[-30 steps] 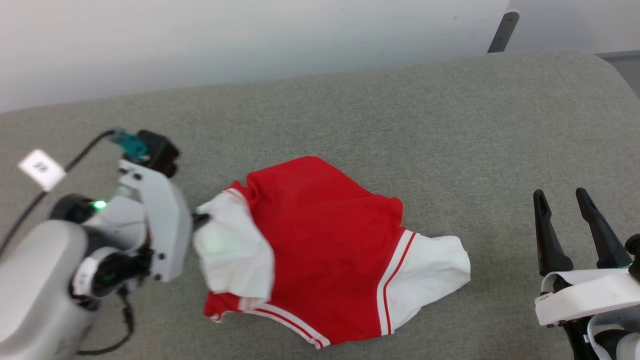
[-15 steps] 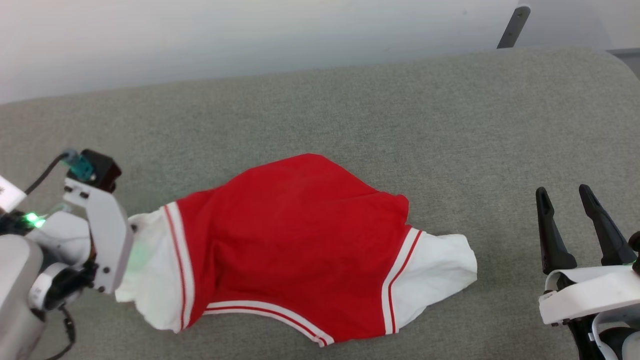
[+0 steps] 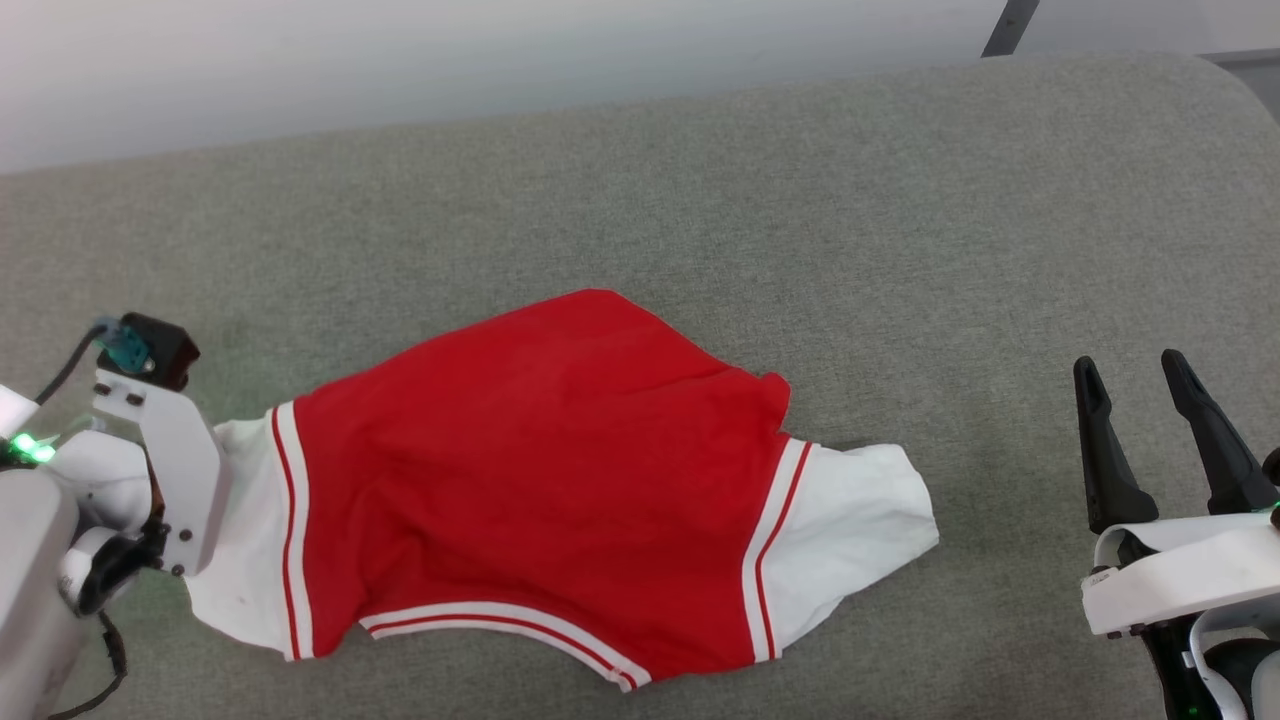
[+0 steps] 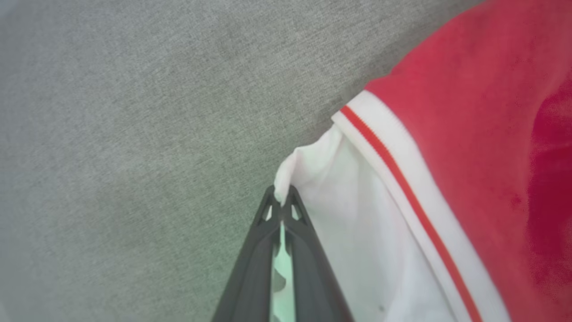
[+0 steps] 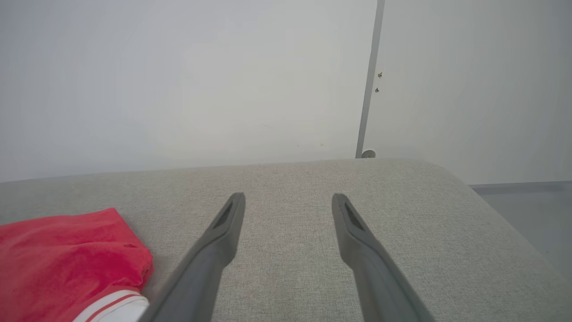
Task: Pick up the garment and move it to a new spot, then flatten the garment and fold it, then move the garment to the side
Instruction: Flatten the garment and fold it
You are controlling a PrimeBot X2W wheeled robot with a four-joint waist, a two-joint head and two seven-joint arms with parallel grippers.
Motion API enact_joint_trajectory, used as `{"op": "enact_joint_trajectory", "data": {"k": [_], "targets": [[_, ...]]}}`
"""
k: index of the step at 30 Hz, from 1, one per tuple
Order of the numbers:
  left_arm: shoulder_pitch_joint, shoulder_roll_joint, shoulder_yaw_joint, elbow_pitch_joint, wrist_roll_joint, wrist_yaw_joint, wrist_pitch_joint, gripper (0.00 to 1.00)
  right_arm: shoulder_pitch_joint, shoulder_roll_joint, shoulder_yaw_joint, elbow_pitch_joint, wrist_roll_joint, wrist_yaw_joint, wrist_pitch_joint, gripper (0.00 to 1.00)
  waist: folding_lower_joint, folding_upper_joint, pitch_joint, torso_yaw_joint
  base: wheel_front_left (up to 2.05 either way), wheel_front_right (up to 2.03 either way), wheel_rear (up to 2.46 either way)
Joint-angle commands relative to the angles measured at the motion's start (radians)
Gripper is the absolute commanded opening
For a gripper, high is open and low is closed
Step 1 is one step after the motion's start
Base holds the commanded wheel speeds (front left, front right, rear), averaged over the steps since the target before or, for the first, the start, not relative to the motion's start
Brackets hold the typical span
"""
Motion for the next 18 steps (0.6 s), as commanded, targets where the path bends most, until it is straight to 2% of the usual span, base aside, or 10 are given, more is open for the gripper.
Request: {"op": "enact_joint_trajectory", "data": {"k": [1, 2, 10, 18], "targets": [[-0.018, -0.012, 0.005, 0.028, -0.005, -0.005, -0.022, 0.86, -0.009, -0.003, 0.000, -0.002, 0.002, 0.000, 0.000, 1.00, 0.0000, 0.0000, 0.001, 0.000, 0.00, 0.00, 0.00], [-0.022, -0.016, 0.003, 0.044, -0.004, -0.005, -0.034, 1.00, -0.010, -0.004, 0.000, -0.001, 0.002, 0.000, 0.001, 1.00, 0.0000, 0.0000, 0.000, 0.001, 0.00, 0.00, 0.00], [-0.045, -0.043, 0.004, 0.097, -0.025, -0.011, -0.078, 1.00, 0.006, -0.009, -0.011, 0.004, -0.004, 0.000, 0.008, 1.00, 0.0000, 0.0000, -0.041, 0.031, 0.00, 0.00, 0.00], [0.018, -0.051, 0.015, 0.045, -0.070, 0.000, -0.097, 1.00, 0.034, -0.013, -0.004, 0.022, 0.005, 0.000, 0.003, 1.00, 0.0000, 0.0000, -0.128, 0.067, 0.00, 0.00, 0.00]]}}
